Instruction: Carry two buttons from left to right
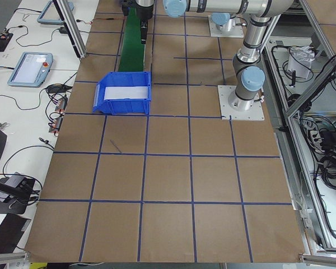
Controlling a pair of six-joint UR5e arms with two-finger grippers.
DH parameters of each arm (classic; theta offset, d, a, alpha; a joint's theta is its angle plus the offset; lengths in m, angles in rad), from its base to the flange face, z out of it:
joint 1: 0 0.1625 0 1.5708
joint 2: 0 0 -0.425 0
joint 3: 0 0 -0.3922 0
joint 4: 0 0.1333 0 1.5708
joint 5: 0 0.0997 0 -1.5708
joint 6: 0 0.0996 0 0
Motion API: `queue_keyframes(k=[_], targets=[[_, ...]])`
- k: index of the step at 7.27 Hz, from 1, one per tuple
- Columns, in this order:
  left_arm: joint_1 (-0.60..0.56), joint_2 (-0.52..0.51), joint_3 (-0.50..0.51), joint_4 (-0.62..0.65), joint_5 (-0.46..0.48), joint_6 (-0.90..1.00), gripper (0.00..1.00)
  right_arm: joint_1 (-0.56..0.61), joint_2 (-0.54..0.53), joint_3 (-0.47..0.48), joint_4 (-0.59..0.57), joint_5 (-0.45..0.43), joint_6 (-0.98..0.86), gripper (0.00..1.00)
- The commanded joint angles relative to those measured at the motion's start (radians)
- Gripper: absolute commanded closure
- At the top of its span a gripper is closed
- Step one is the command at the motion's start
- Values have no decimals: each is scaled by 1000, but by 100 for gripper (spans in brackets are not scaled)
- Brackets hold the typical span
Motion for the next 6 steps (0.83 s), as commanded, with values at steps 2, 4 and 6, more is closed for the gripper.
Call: queue_keyframes(k=[2, 4, 6], targets=[[-1, 1, 0, 0, -1, -1, 0, 208, -102, 46, 42, -9, 227, 41], [-1, 17, 2, -14, 13, -1, 0, 338, -162, 71, 164, -3, 465, 39], [-2, 26, 11, -90, 16, -1, 0, 432, -261, 130, 299, -3, 676, 9]])
